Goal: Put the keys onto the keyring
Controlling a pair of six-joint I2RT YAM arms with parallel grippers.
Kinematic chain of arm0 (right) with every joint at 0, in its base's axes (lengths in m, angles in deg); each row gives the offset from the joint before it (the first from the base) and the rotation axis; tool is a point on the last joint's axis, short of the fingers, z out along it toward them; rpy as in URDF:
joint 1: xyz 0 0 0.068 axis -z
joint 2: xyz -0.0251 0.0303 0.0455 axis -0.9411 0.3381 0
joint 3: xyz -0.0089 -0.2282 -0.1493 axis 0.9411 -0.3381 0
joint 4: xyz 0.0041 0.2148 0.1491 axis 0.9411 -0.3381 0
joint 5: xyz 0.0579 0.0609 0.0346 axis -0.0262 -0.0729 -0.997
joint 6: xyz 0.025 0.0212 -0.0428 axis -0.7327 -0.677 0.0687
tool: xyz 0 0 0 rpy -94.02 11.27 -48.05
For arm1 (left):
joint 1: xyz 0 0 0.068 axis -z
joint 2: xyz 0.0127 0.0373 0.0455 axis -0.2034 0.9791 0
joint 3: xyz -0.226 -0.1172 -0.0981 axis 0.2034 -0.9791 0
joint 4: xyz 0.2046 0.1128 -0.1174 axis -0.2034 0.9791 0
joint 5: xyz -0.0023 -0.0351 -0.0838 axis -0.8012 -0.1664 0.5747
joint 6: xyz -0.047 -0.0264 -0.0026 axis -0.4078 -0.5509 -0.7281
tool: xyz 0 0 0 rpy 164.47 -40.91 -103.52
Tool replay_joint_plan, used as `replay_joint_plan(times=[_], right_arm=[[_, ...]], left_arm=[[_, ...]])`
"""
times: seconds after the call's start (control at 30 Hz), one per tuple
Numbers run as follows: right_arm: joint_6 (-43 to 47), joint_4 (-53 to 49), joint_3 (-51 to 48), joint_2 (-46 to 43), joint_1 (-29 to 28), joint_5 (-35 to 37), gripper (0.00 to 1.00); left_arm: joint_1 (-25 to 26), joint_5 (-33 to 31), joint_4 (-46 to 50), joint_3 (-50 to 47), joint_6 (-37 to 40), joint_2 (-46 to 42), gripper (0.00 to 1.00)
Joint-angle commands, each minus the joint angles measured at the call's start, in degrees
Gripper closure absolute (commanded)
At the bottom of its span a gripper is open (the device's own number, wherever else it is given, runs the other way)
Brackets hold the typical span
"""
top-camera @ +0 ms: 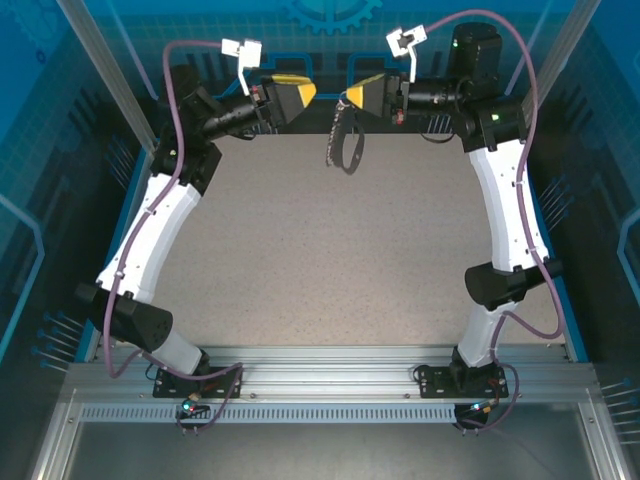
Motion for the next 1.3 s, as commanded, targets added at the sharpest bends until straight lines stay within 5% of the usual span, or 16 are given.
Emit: replay_joint_plan(times=[0.0,0.57,1.27], right_arm=[[5.7,-8.1,1.5,1.0,0.7,-2.4,1.0],[9.2,-9.9,-4.5,-2.4,-2.3,2.0,1.0],[7.4,-5.5,-7.7,-4.0,-2.3,-0.3,1.0]], left_arm=[[-0.1,5.7,8.0,3.3,4.2,1.8,0.65],[3.6,10.3,20.6,5.6,14.1,4.4,0.72],[3.3,6.3,20.7,3.5,17.2,4.2,0.64]])
